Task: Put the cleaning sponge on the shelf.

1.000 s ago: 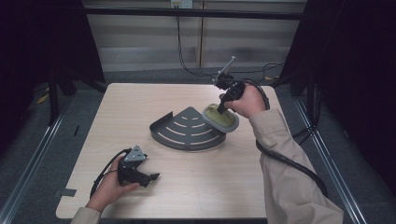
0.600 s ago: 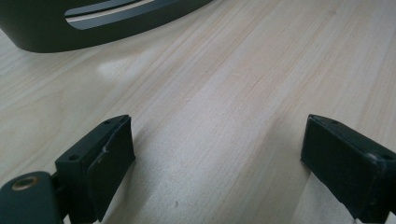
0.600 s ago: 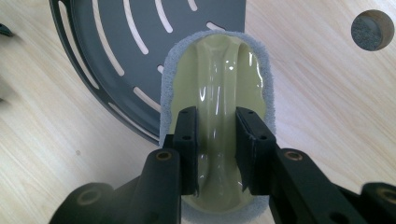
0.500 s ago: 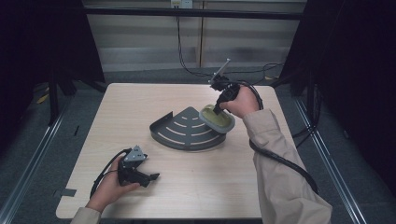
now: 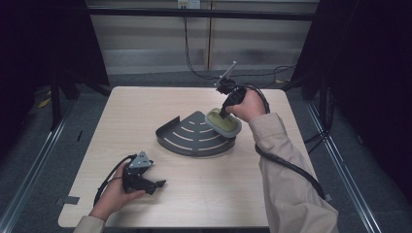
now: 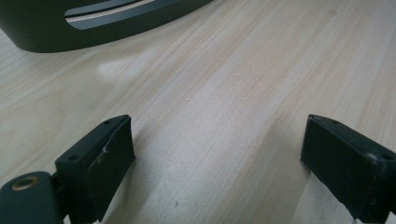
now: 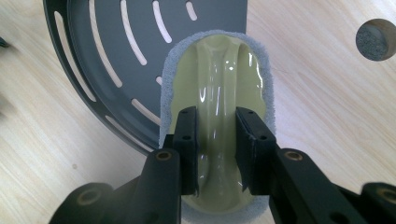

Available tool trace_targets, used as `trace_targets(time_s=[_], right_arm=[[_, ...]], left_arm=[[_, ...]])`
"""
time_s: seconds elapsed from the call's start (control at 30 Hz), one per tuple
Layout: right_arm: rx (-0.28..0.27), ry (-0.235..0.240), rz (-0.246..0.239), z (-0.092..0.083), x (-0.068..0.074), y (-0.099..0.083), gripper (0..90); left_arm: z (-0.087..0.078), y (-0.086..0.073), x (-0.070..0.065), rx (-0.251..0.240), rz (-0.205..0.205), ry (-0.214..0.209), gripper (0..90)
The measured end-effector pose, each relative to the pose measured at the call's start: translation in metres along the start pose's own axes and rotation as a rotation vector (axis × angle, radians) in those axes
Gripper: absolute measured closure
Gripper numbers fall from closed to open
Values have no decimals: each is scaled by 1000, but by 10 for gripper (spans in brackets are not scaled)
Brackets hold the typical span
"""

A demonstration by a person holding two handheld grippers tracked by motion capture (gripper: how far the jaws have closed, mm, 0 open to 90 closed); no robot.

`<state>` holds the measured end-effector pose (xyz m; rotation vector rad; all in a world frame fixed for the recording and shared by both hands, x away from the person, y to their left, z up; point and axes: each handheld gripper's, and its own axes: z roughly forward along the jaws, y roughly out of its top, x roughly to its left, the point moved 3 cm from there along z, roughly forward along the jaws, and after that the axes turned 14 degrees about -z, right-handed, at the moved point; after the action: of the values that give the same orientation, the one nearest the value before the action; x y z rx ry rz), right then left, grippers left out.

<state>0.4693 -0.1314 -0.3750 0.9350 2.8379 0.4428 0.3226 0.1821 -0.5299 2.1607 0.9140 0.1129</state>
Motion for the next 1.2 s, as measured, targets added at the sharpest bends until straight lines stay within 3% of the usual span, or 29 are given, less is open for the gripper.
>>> trace_targets(time_s=[1.2], right_arm=[[32, 26, -16, 48, 3, 14, 712]], left_arm=[[0, -1, -1, -7, 2, -5, 90]])
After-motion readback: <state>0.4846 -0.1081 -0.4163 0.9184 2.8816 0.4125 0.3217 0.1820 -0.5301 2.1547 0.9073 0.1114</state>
